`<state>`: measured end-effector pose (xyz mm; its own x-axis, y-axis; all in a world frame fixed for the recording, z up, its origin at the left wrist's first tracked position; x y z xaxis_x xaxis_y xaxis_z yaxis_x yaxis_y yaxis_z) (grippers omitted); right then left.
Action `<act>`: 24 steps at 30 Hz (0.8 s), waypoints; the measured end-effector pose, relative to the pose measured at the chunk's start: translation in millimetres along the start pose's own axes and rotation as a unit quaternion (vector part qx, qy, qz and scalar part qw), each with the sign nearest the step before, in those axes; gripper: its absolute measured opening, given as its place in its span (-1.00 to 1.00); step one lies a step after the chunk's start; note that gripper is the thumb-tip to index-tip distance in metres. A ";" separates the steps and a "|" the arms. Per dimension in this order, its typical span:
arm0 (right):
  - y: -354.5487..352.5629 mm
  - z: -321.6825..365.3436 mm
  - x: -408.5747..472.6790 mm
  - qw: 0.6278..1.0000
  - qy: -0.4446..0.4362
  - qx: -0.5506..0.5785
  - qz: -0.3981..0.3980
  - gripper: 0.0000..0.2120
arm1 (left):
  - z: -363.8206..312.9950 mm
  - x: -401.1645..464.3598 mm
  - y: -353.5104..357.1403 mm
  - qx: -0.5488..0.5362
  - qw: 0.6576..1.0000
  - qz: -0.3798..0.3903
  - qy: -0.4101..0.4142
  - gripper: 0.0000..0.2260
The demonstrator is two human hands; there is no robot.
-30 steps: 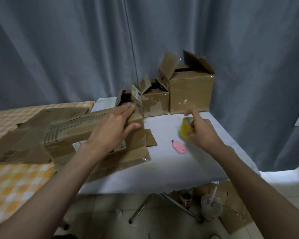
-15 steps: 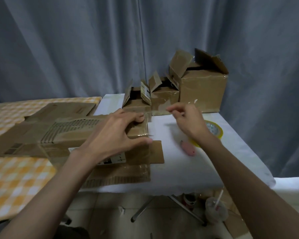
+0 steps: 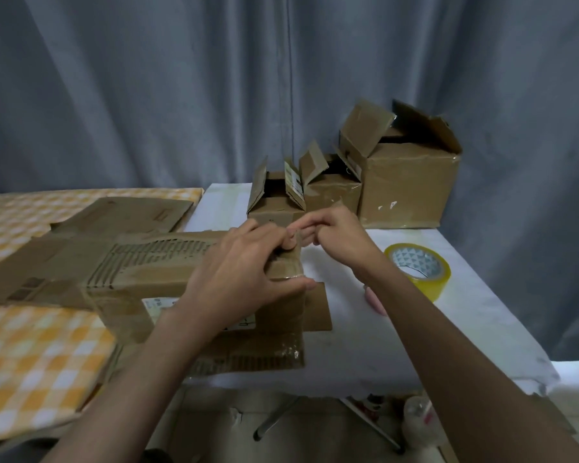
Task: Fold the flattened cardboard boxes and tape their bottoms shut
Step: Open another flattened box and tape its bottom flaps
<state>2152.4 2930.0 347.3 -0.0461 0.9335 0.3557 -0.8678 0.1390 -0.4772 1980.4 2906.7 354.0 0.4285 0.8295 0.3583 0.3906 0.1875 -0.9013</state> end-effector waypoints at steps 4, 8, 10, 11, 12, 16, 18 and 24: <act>-2.2 -12.0 -3.2 0.990 0.060 0.128 -0.010 -0.51 | 2.3 -0.6 2.7 0.004 1.000 -0.006 0.009 -0.43; -5.8 -12.9 -7.0 0.981 0.088 0.166 -0.045 -0.67 | 0.0 -1.9 3.9 0.005 0.999 -0.043 0.020 -0.47; -8.4 -9.9 -7.4 0.979 0.100 0.167 -0.055 -0.72 | -2.7 -3.2 5.8 0.002 0.998 -0.061 0.017 -0.52; -9.2 -8.7 -7.4 0.978 0.105 0.170 -0.055 -0.75 | -4.4 -4.0 6.5 0.004 0.998 -0.069 0.013 -0.54; -9.4 -7.7 -7.0 0.977 0.110 0.173 -0.051 -0.77 | -5.5 -4.4 7.5 0.009 0.997 -0.075 0.009 -0.56; -5.7 -7.7 -5.3 0.972 0.132 0.189 -0.041 -0.78 | -10.8 -6.9 10.6 0.029 0.995 -0.092 0.001 -0.58; -4.5 -8.7 -4.6 0.972 0.129 0.191 -0.049 -0.79 | -15.1 -9.7 12.6 0.033 0.992 -0.119 -0.004 -0.63; -9.1 -7.5 -7.5 0.976 0.097 0.187 -0.054 -0.82 | -21.4 -11.3 17.7 0.060 0.983 -0.170 0.011 -0.75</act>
<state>2164.4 2924.2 342.9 0.1188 0.9701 0.2115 -0.9841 0.1434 -0.1049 1999.9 2889.4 339.2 0.3078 0.6964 0.6484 0.4156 0.5146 -0.7500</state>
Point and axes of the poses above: each hand's wrist, its own x-axis towards the middle knuckle, its own y-axis out of the palm, z = x × y, the point moved 3 cm from there along x, towards the middle knuckle, and after that the axes turned 11 degrees about -y, right-handed, at the moved point
